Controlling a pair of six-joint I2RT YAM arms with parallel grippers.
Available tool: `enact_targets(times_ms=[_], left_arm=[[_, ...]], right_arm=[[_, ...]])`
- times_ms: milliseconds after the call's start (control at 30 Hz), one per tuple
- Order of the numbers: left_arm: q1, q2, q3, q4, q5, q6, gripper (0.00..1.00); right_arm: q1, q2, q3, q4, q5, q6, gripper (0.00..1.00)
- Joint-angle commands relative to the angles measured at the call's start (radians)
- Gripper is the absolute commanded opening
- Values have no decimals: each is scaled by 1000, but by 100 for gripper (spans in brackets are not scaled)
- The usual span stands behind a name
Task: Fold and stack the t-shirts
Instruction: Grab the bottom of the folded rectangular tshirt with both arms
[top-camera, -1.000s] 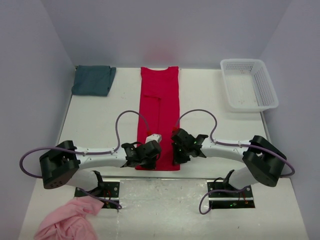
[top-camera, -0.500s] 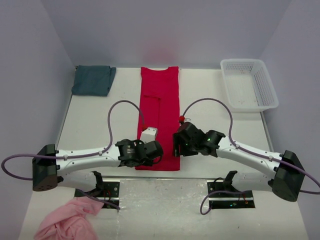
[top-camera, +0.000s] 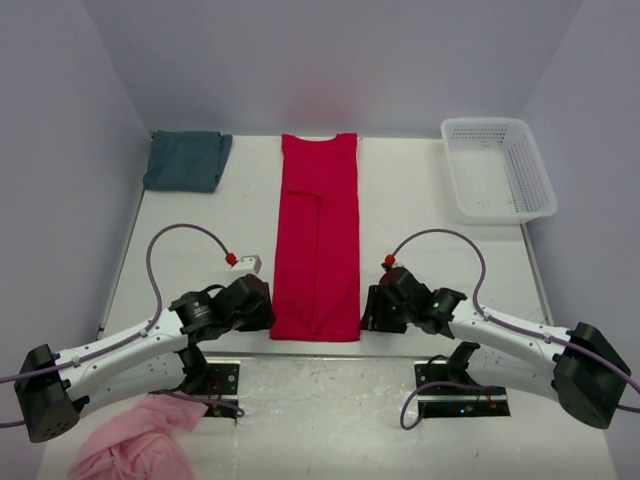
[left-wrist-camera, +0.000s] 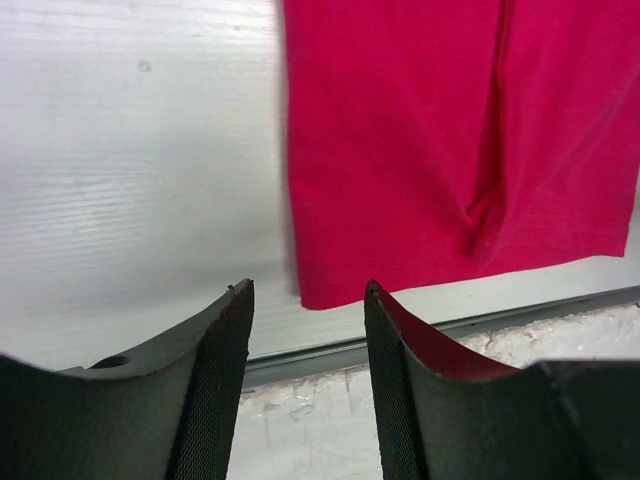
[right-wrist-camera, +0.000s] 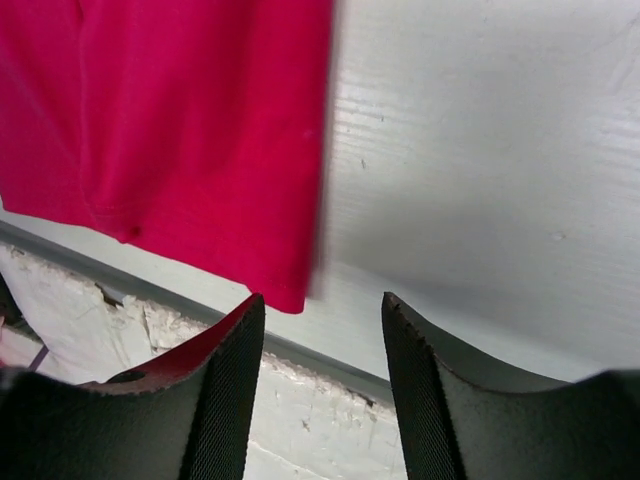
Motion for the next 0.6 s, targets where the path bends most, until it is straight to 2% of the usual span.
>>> enact_targets(times_ms=[0, 100, 567], left_arm=[[6, 11, -30, 106, 83, -11, 50], [6, 29, -36, 143, 99, -10, 49], [6, 48, -53, 212, 159, -5, 54]], right_arm=[[-2, 12, -51, 159, -67, 69, 51], [-2, 32, -83, 214, -87, 87, 48], [3, 99, -154, 394, -169, 116, 49]])
